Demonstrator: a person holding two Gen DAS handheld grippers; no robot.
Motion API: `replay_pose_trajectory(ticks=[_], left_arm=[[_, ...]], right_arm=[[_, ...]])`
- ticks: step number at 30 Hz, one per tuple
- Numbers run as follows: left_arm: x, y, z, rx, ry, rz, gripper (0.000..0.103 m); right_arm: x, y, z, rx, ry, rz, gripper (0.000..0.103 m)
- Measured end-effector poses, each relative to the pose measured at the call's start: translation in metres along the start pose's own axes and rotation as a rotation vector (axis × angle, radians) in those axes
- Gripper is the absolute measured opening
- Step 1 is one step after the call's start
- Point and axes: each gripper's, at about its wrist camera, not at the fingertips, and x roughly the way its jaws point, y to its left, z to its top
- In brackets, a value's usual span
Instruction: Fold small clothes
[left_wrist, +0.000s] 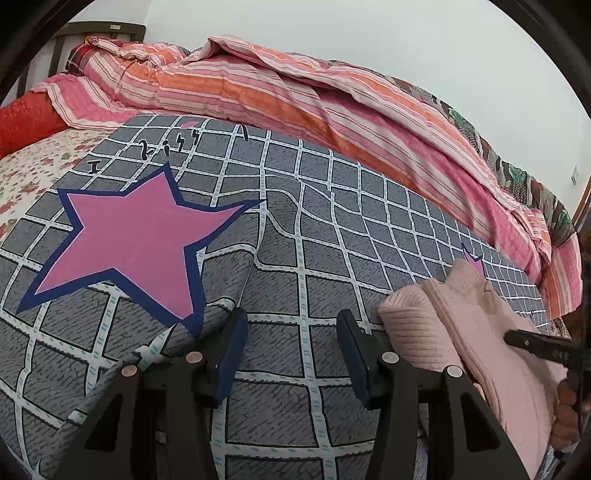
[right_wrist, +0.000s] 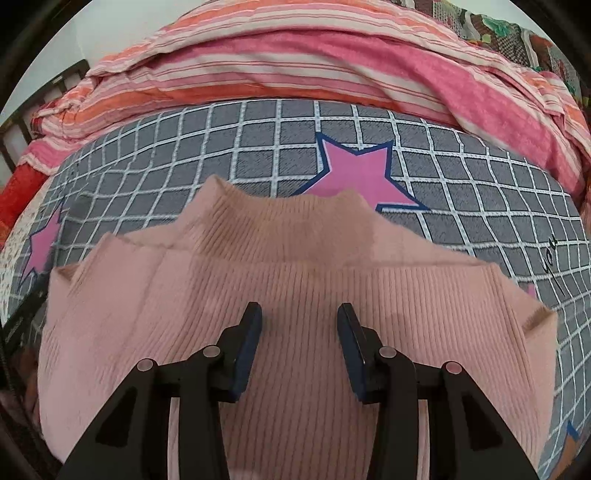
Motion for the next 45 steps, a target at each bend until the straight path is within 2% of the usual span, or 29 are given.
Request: replay_pose_trajectory(ticks=[11,17,24,31,35,39,42,45], left_arm=[[-0.004,0.002,-0.003,-0.006,-0.007,-0.008,0.048],[-0.016,-0.006,-0.013,0.043,0.000,-0.006,0.056],[-0.049,-0.006,-0.034,-0.009,0.003,-0.149,0.060],[-0.071,-0.013,-0.056,0.000,0.059,-0.237,0.060],[-0.086,-0.020,-0.077,0.018,0.063,-0.264,0.060],[-0.098,-0.028,-0.098,0.026,0.090,-0.327,0.060],[-0.105,-0.029,-0.112,0.008,0.095,-0.335,0.060],[-0.106,-0.030,-0.120,-0.036,0.130,-0.406,0.060]], right_arm=[[-0.046,0.003,-0.047,-0.055,-0.074,-0.043,0.042],[-0.062,0.011,-0.071,-0.096,-0.102,-0.059,0.042],[-0.076,0.016,-0.098,-0.135,-0.151,-0.081,0.042],[-0.087,0.020,-0.121,-0.150,-0.206,-0.098,0.042],[-0.092,0.026,-0.140,-0.175,-0.228,-0.116,0.042],[-0.092,0.029,-0.162,-0.190,-0.223,-0.107,0.041],[-0.094,0.029,-0.175,-0.182,-0.229,-0.099,0.042],[-0.104,0.024,-0.177,-0.178,-0.228,-0.053,0.042]])
